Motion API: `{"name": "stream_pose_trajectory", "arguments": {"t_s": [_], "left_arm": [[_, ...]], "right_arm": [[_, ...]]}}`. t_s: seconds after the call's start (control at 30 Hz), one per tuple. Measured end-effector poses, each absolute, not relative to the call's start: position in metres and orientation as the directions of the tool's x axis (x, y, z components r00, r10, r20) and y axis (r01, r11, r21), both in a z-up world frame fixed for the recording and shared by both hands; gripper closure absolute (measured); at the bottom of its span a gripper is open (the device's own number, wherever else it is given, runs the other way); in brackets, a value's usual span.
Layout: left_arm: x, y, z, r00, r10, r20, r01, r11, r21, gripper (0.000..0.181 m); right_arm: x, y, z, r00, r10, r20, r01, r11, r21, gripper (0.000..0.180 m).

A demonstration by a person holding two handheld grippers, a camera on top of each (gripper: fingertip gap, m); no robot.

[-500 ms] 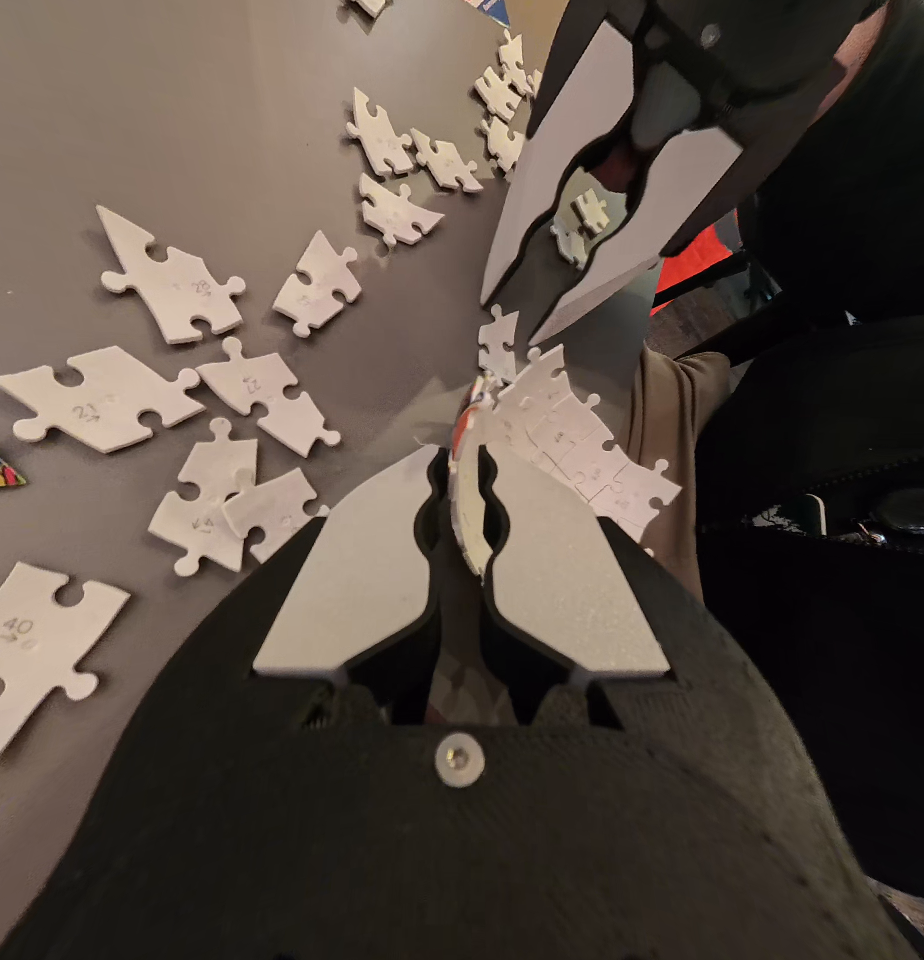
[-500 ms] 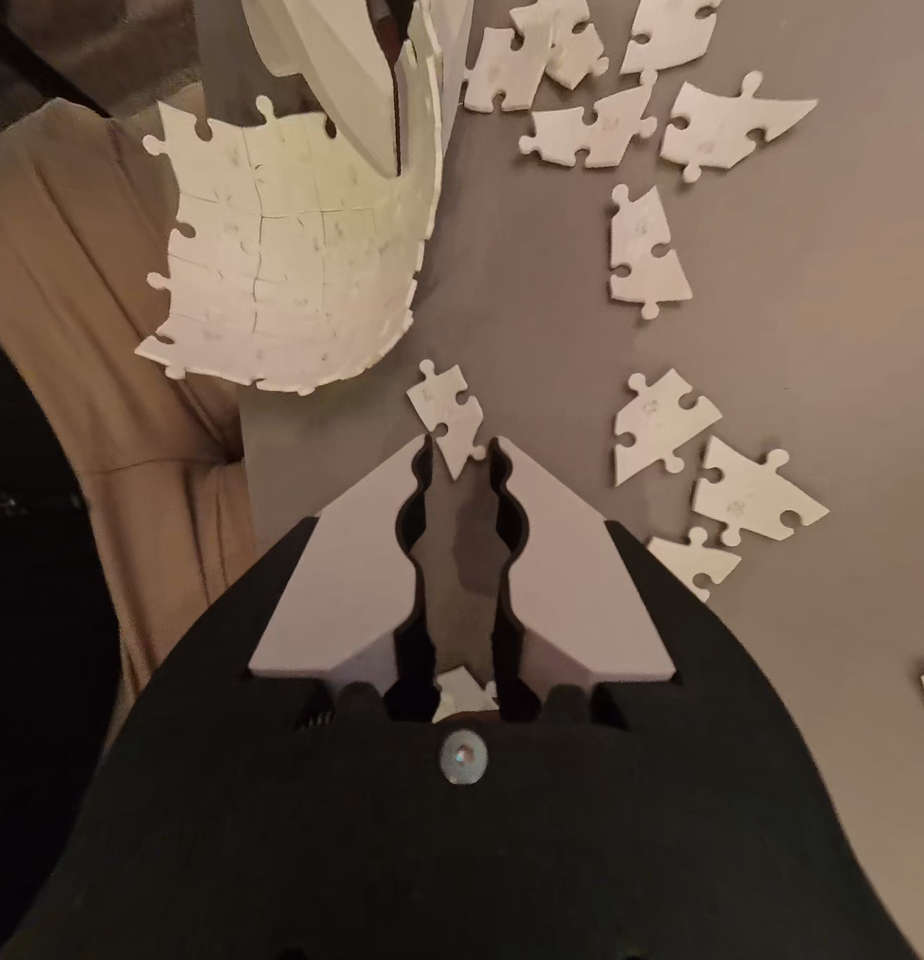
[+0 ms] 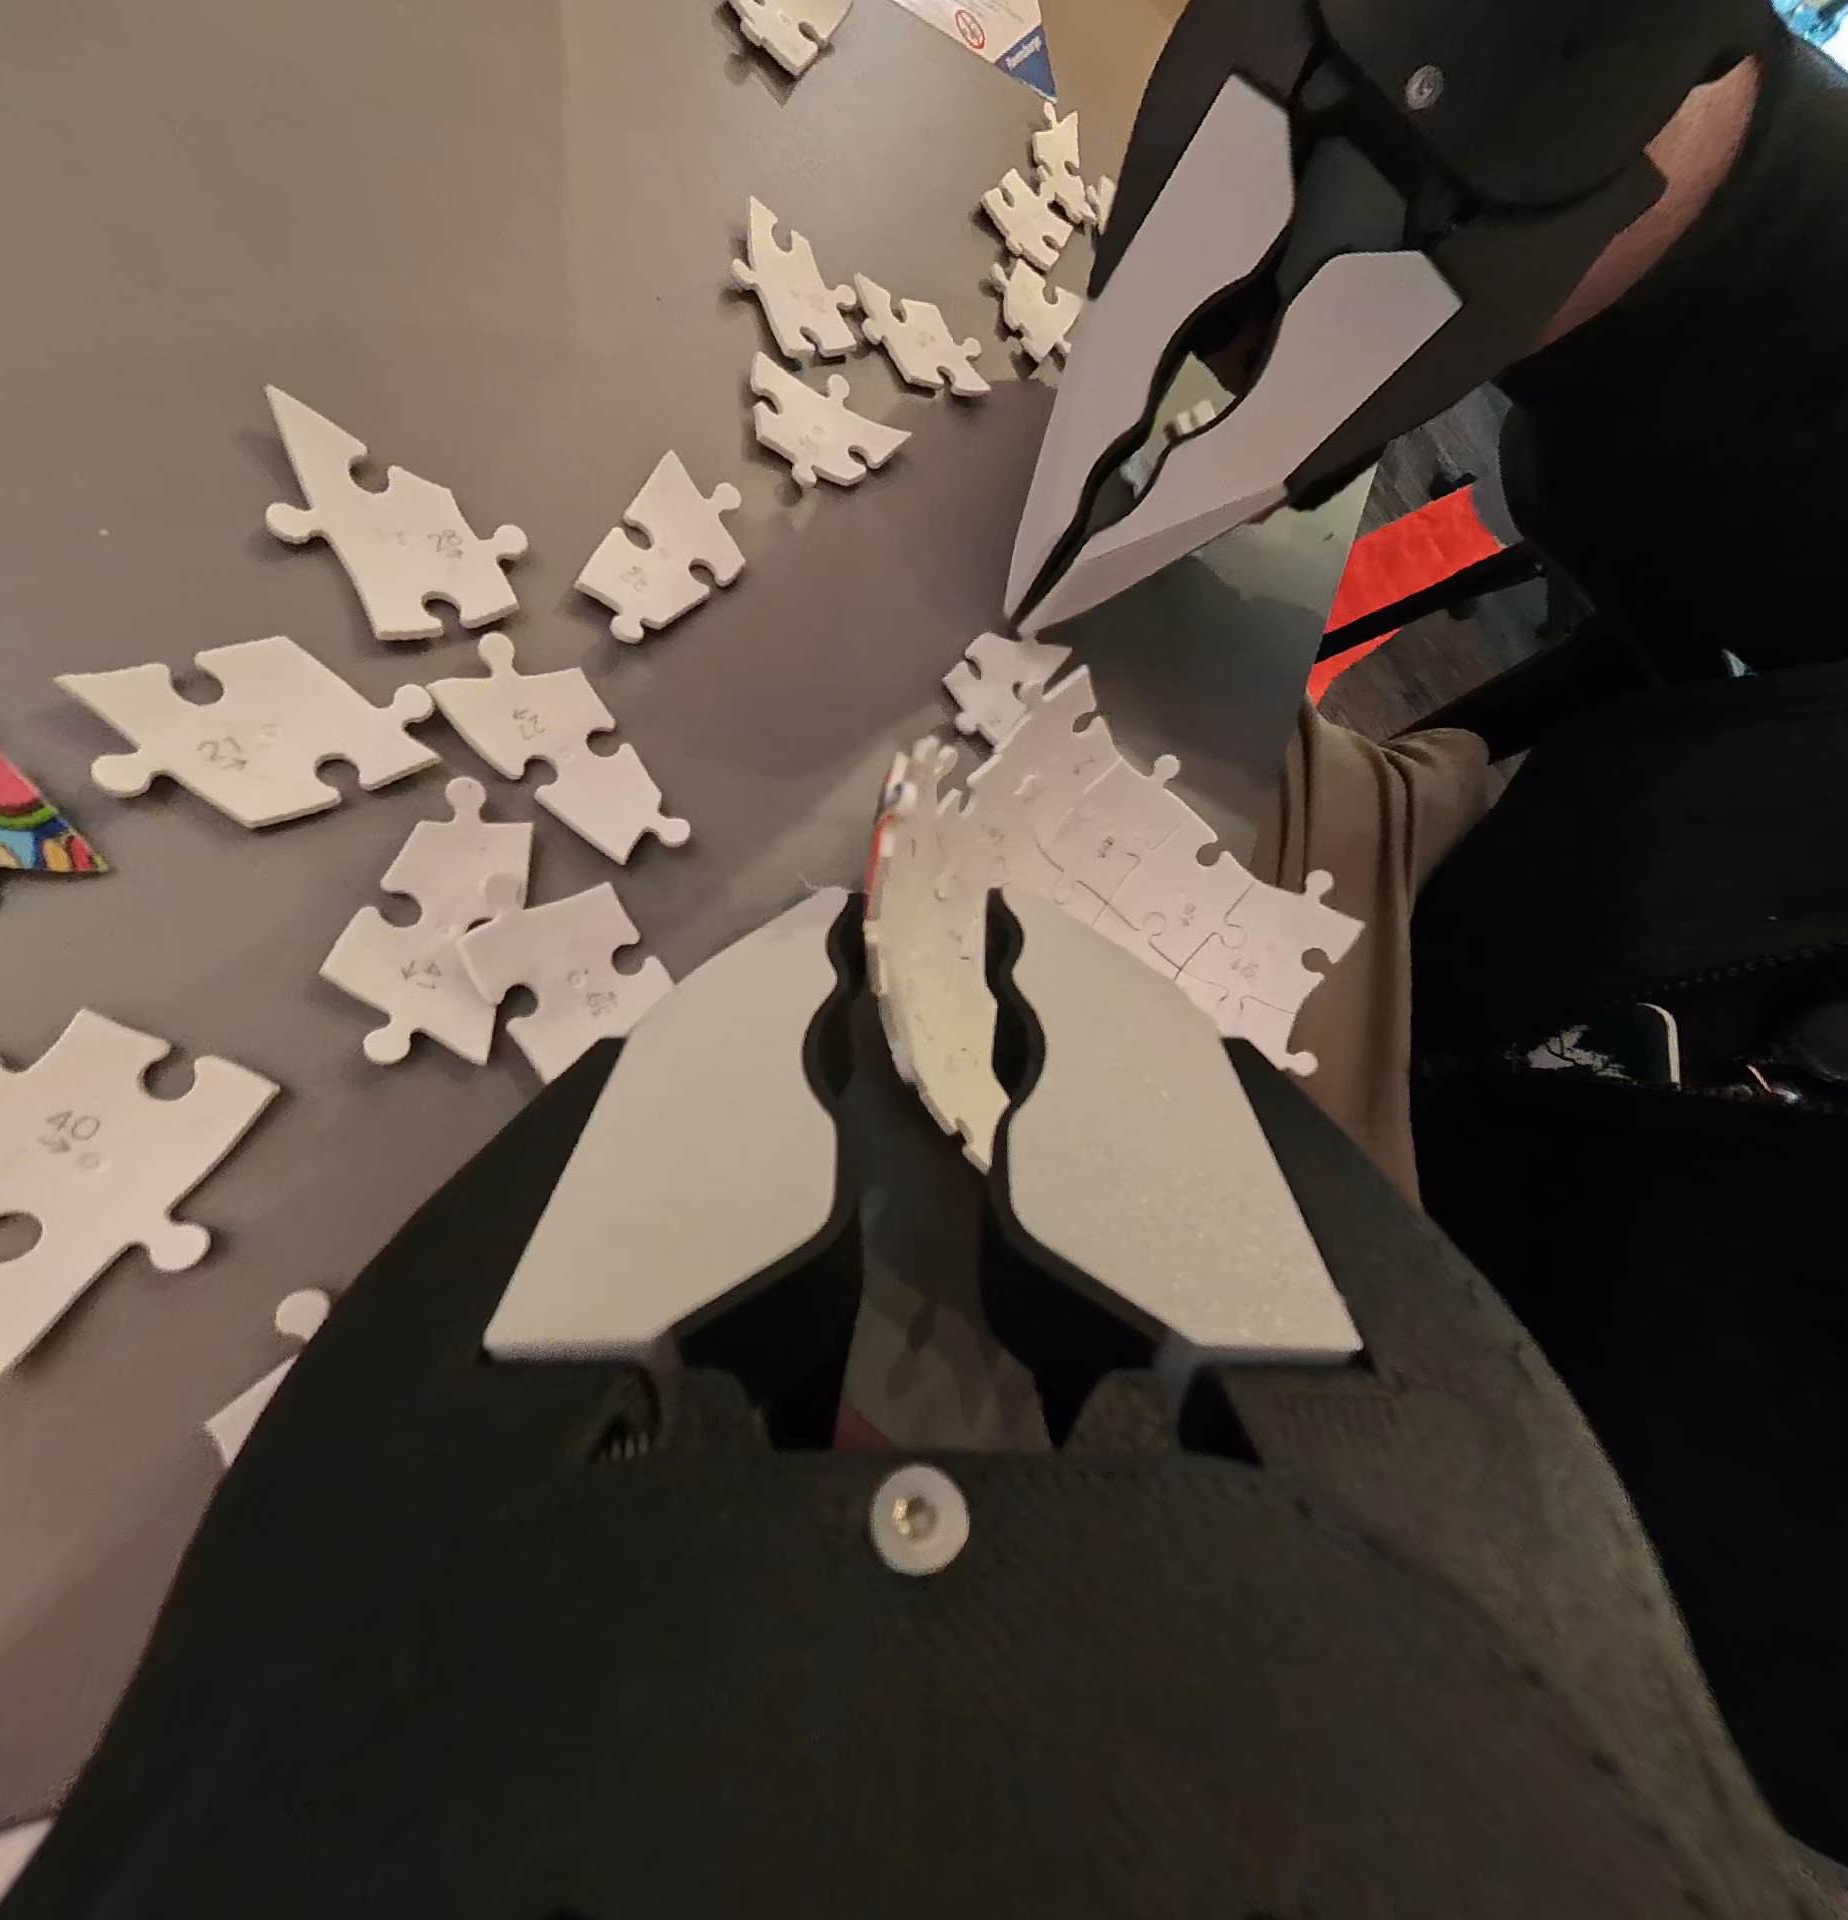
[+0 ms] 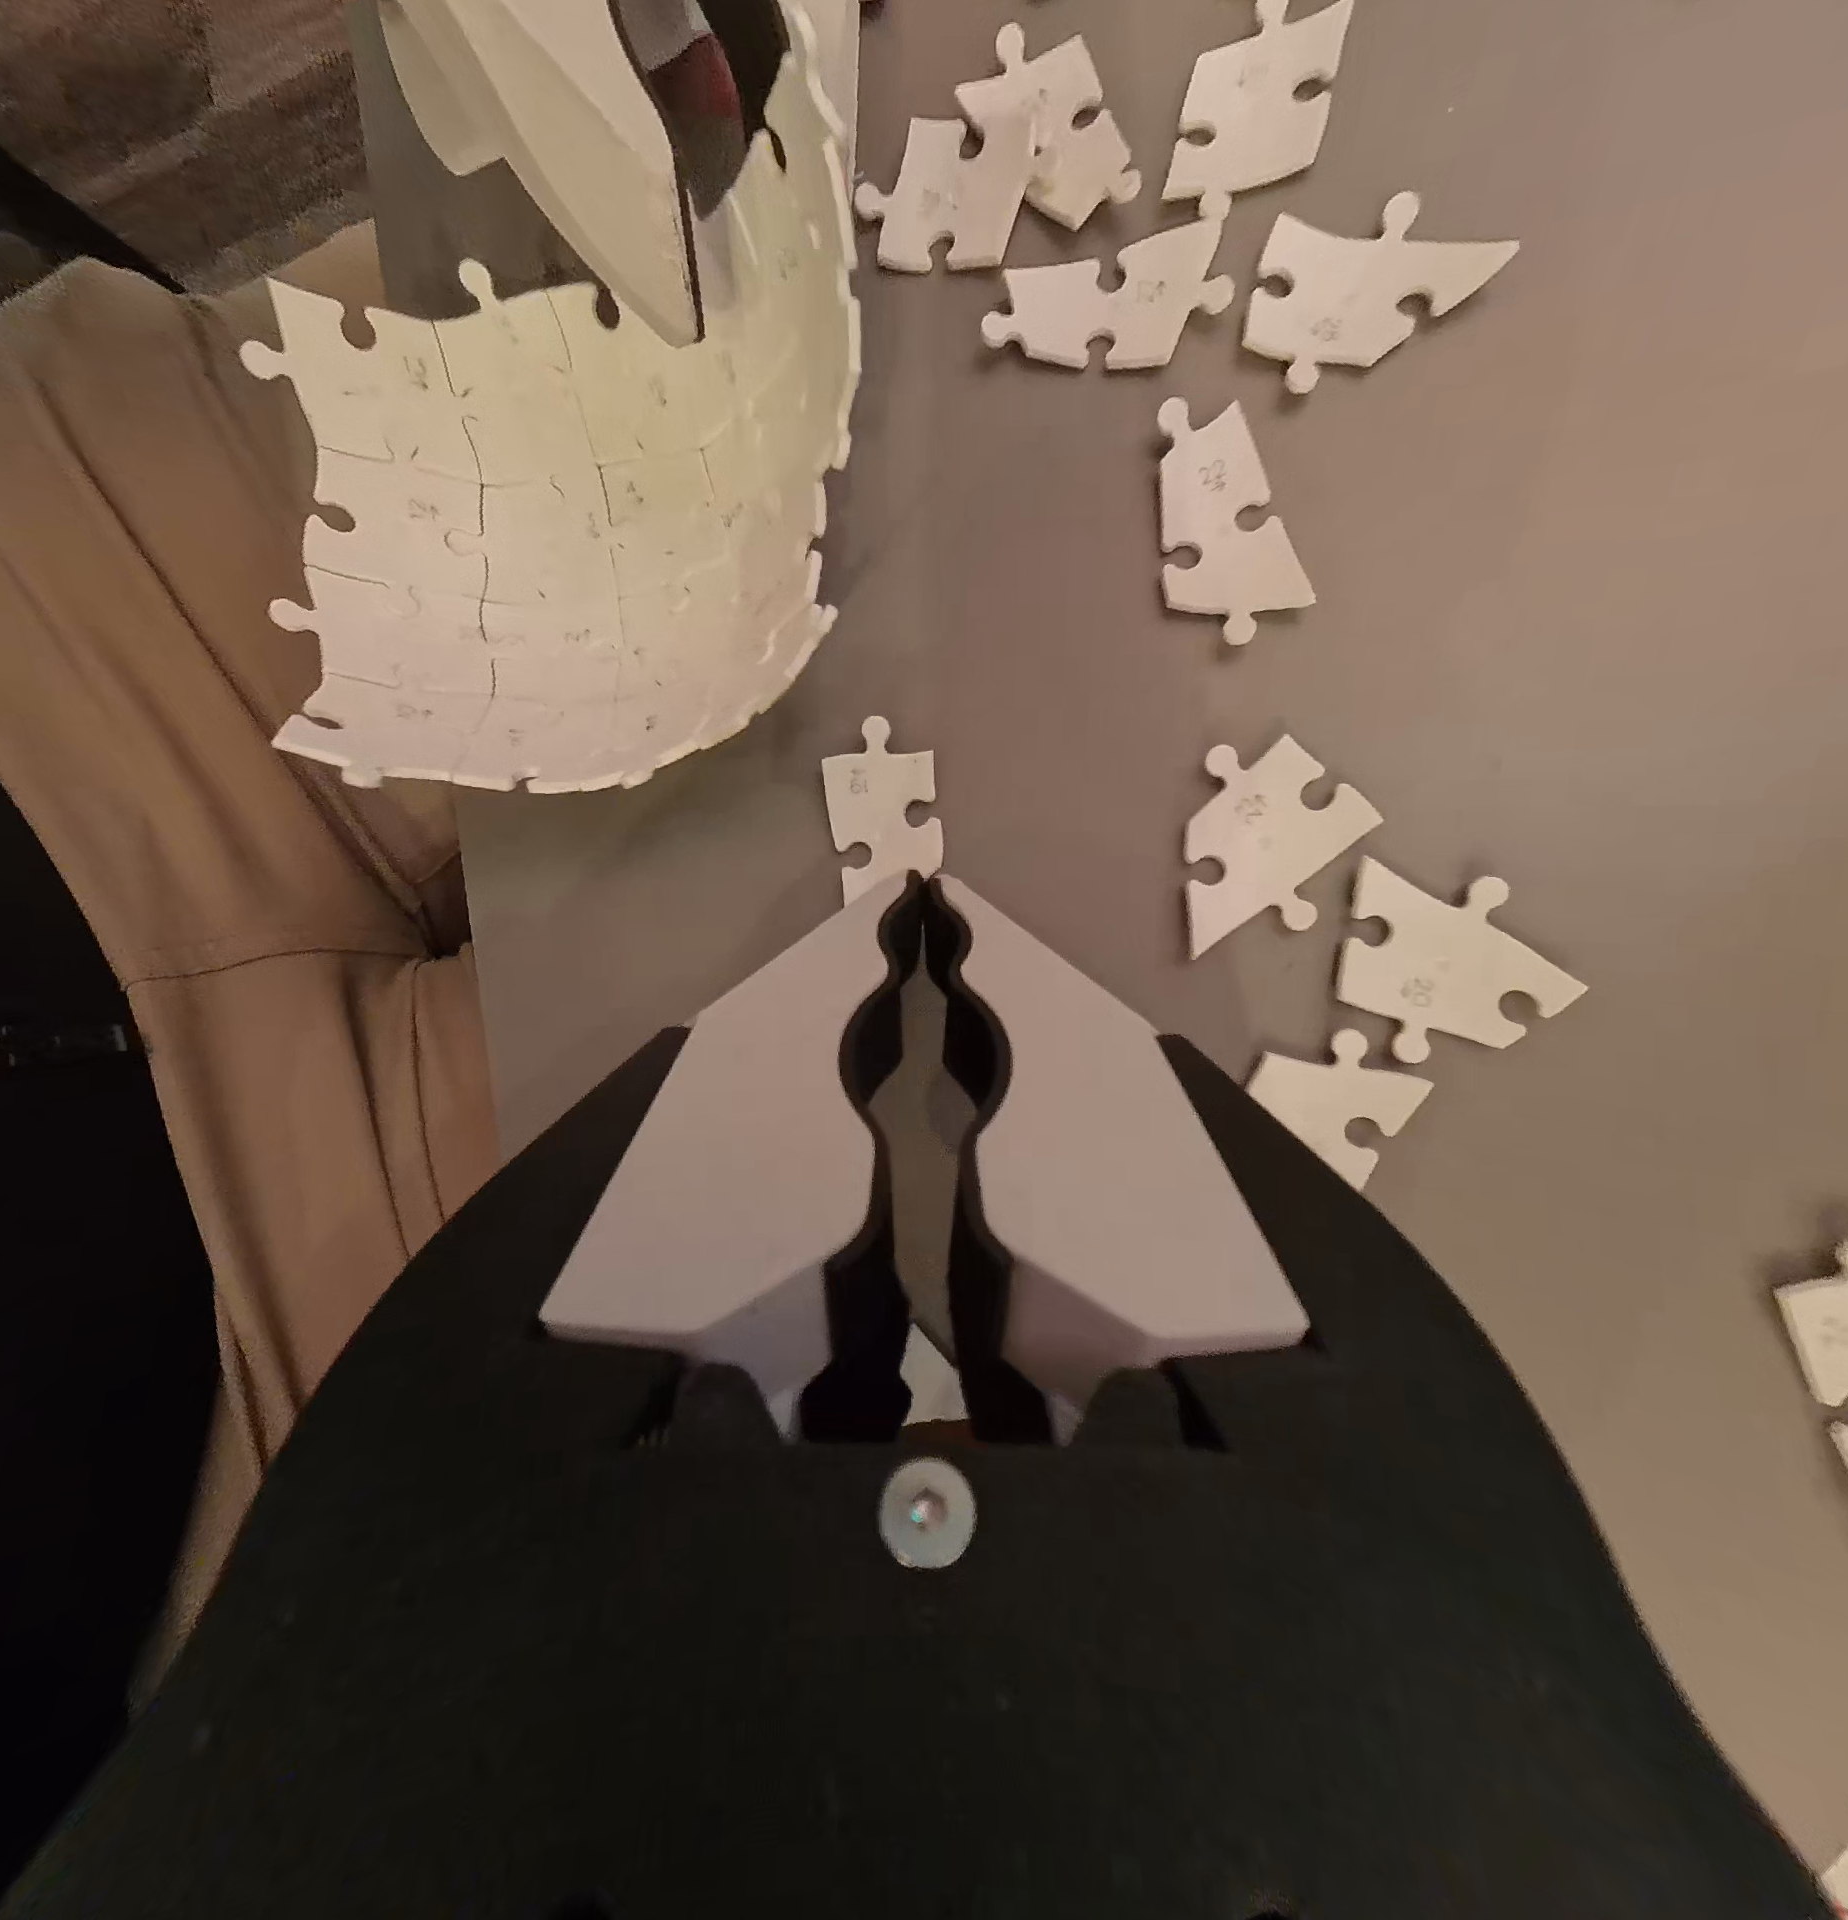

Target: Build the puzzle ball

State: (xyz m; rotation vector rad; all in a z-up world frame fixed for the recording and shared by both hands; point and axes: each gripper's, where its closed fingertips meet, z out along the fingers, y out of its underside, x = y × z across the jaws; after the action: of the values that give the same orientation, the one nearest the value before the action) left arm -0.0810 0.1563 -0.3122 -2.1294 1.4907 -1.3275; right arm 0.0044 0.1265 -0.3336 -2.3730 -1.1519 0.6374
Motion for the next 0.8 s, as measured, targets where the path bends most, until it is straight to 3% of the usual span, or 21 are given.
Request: {"name": "stream_pose_trajectory", "arguments": {"t_s": [0.1,0.3,0.5,0.8], "left_arm": [[-0.086,0.162,-0.311,0.106,-0.846,0.522,-0.629,-0.464,-0.624,0.151],[-0.092,0.168,-0.3,0.13,-0.868,0.479,-0.619,-0.449,-0.645,0.143],[-0.091,0.166,-0.298,0.135,-0.871,0.472,-0.604,-0.45,-0.657,0.142],[-0.095,0.17,-0.29,0.148,-0.883,0.446,-0.591,-0.44,-0.676,0.142]], "right_arm": [[0.006,0.128,-0.326,0.557,0.802,-0.215,0.595,-0.566,-0.57,0.177],[0.007,0.116,-0.337,0.577,0.8,-0.165,0.643,-0.569,-0.513,0.147],[0.005,0.12,-0.341,0.617,0.786,-0.023,0.672,-0.542,-0.504,0.164],[0.008,0.121,-0.335,0.615,0.789,-0.002,0.674,-0.527,-0.518,0.165]]}}
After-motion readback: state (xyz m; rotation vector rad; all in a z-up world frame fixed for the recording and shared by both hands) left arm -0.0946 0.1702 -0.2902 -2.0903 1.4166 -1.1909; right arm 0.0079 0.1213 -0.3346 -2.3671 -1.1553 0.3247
